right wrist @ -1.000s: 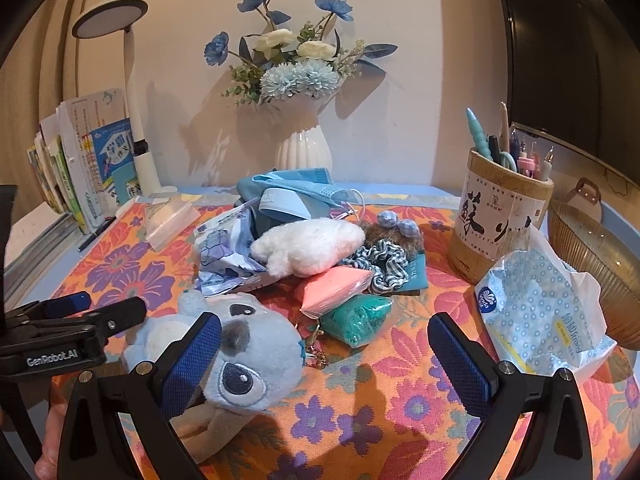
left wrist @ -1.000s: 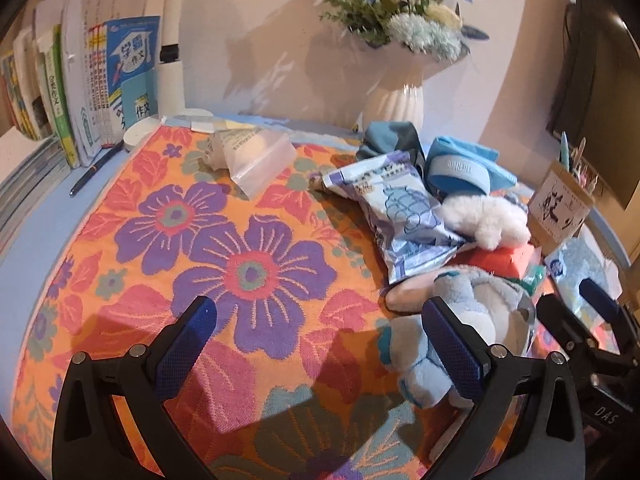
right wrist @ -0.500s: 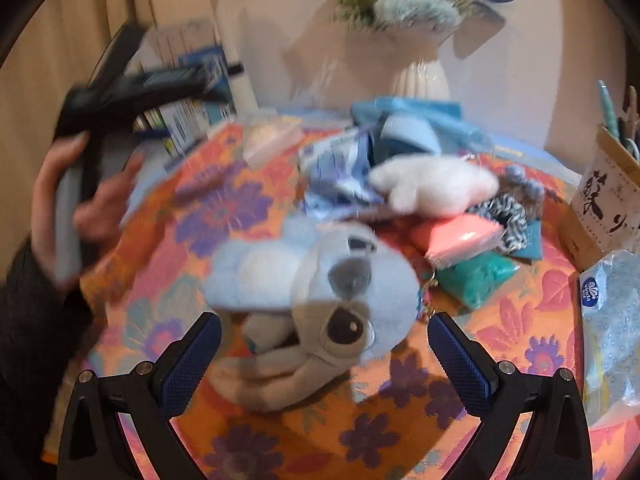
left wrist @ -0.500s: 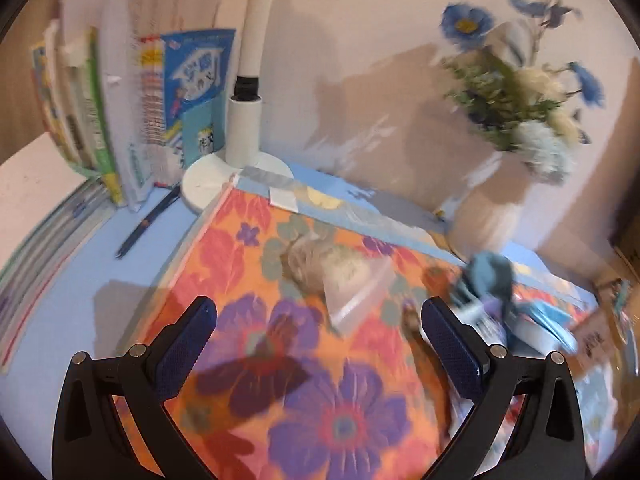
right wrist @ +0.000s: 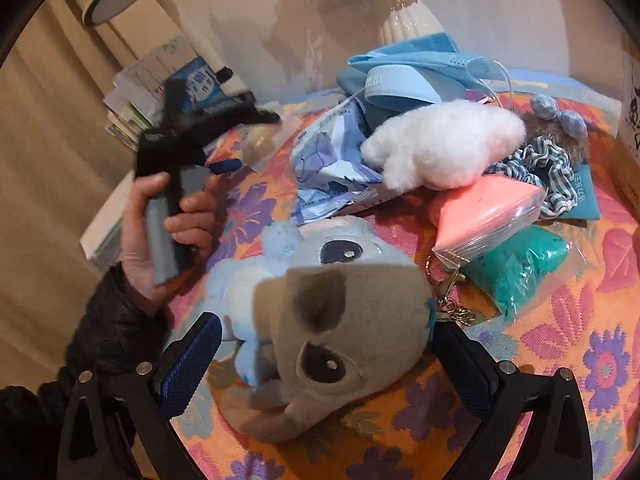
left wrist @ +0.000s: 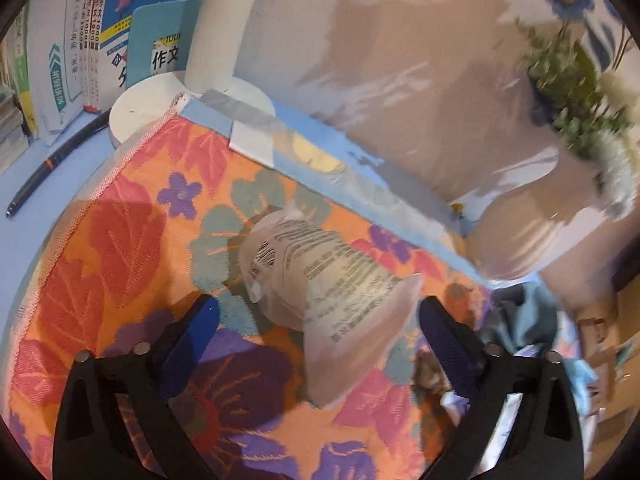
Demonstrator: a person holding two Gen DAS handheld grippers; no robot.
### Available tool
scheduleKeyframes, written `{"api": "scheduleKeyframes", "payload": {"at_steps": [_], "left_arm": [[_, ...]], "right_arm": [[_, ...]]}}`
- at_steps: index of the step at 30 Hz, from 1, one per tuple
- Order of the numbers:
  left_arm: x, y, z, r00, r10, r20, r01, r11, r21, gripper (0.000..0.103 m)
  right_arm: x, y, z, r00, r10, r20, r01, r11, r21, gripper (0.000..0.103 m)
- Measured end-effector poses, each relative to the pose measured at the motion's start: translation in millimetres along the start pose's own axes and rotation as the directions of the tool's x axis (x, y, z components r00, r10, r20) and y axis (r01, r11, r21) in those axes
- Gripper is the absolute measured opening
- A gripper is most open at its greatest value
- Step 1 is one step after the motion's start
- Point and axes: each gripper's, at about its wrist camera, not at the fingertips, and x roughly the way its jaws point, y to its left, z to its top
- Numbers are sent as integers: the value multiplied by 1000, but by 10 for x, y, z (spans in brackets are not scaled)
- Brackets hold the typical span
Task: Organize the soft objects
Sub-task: 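Grasp the grey plush koala with the right gripper while the left grasps the clear cotton bag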
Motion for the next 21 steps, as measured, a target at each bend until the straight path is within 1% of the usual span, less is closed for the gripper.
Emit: {"api": "scheduleKeyframes", "payload": {"at_steps": [1, 2, 3, 4, 5, 6, 8, 9, 12, 14, 15, 16, 18, 19, 20, 21], "left_arm": [[0, -40, -7, 1000, 17, 1, -17, 1000, 22, 67], [-1, -85, -23, 1000, 13, 3, -13, 999, 45, 56], [4, -123, -36, 1000, 17, 1, -17, 998, 68, 48], [-7, -140, -49, 1000, 29, 5, -29, 996, 81, 45], [-28, -156, -60, 999, 38, 17, -40, 995, 88, 44], [-74, -176, -75, 998, 49, 34, -52, 994, 99, 43], [-239, -202, -145, 997, 50, 60, -57, 991, 122, 43], [-344, -213, -190, 997, 35, 69, -44, 991, 129, 43], [-649, -217, -314, 997, -7, 80, -4, 991, 131, 43], [-851, -158, -462, 994, -42, 96, 32, 995, 98, 43], [-954, -120, -574, 992, -68, 102, 60, 995, 81, 43], [-1017, -92, -670, 992, -74, 106, 66, 995, 73, 43], [-1018, -77, -860, 995, -38, 95, 31, 996, 81, 43], [-980, -70, -927, 996, -36, 79, 30, 996, 85, 43], [-946, -52, -982, 997, -39, 62, 34, 996, 83, 43], [-921, -34, -1047, 998, -45, 53, 42, 997, 70, 43]], "right_arm": [[-48, 9, -25, 1000, 16, 11, -16, 1000, 5, 103], [-89, 13, -26, 999, 28, 28, -28, 1000, 8, 99], [-100, 20, -30, 999, 25, 37, -26, 1000, 8, 96], [-94, 18, -11, 999, 19, 38, -20, 1000, 15, 84], [-86, -14, -12, 1000, 9, 25, -10, 999, 34, 74], [-71, -33, -2, 1000, 14, 19, -15, 999, 49, 73], [-61, -39, 70, 999, 32, 34, -34, 998, 50, 65], [-91, -34, 65, 998, 42, 45, -44, 998, 49, 65], [-203, 9, 23, 997, 32, 65, -33, 999, 20, 64], [-297, 87, -16, 997, 18, 79, -19, 1000, 7, 64], [-362, 97, -57, 997, 10, 80, -11, 1000, 17, 64], [-417, 91, -112, 997, -2, 77, 0, 1000, 26, 65], [-521, 89, -248, 996, -70, 58, 67, 996, 51, 69], [-549, 85, -314, 995, -91, 44, 88, 994, 64, 76], [-566, 70, -393, 997, -80, 20, 78, 994, 77, 83], [-574, 79, -455, 998, -55, -1, 55, 995, 82, 84]]}}
